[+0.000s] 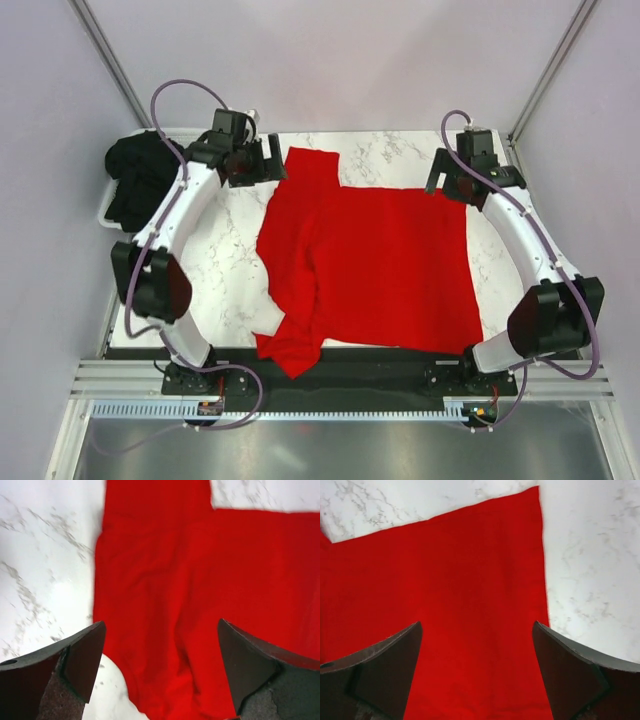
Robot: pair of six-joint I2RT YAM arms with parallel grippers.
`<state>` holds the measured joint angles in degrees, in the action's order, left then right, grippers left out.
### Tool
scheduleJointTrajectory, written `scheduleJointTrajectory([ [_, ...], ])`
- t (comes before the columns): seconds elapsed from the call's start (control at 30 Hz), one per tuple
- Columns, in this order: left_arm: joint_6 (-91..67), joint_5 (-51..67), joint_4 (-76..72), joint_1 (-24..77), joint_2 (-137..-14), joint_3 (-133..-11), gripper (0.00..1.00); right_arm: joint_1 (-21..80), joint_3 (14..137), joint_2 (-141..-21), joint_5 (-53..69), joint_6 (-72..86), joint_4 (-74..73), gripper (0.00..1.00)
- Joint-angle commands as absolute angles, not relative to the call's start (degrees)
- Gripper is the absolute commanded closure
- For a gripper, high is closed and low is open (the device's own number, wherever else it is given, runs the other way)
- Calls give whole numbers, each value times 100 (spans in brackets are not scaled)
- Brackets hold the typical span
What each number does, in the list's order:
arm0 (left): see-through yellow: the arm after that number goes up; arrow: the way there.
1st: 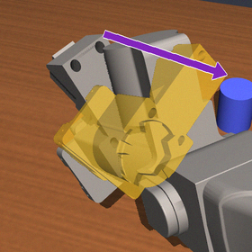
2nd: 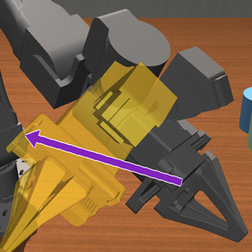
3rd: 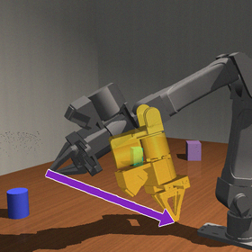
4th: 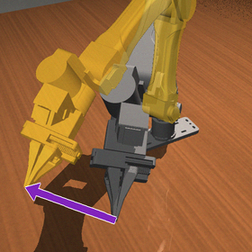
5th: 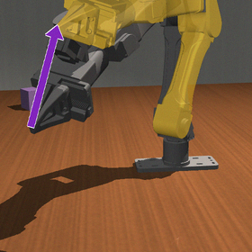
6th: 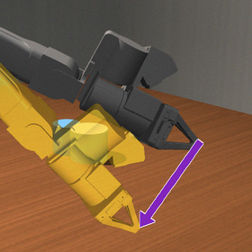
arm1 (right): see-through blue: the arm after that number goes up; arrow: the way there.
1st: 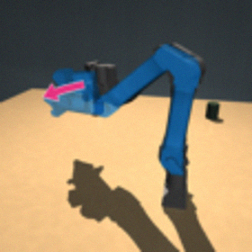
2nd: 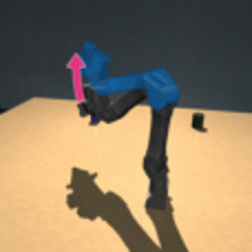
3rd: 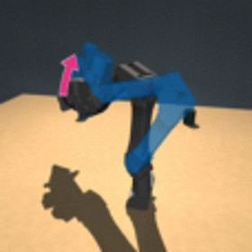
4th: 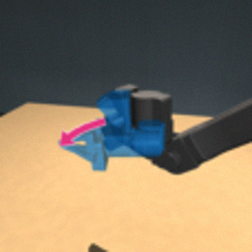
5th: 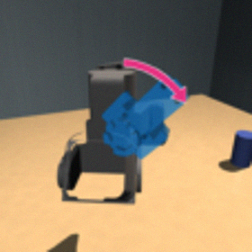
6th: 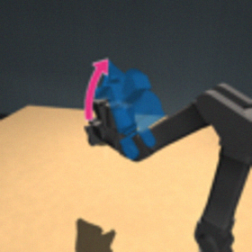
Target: Fold and stack the t-shirts
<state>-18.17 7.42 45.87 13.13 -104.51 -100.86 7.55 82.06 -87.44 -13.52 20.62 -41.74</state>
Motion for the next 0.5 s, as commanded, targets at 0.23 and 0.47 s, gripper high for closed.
scheduleJointTrajectory([
  [0.23,-2487,905,2883,1705,-10554,-7848,4,598,7294,-9806,-88,2488,-3560,2],
  [0.47,-2487,458,3102,1644,-11907,-8550,4,413,8102,-11169,-193,2531,-3551,2],
])
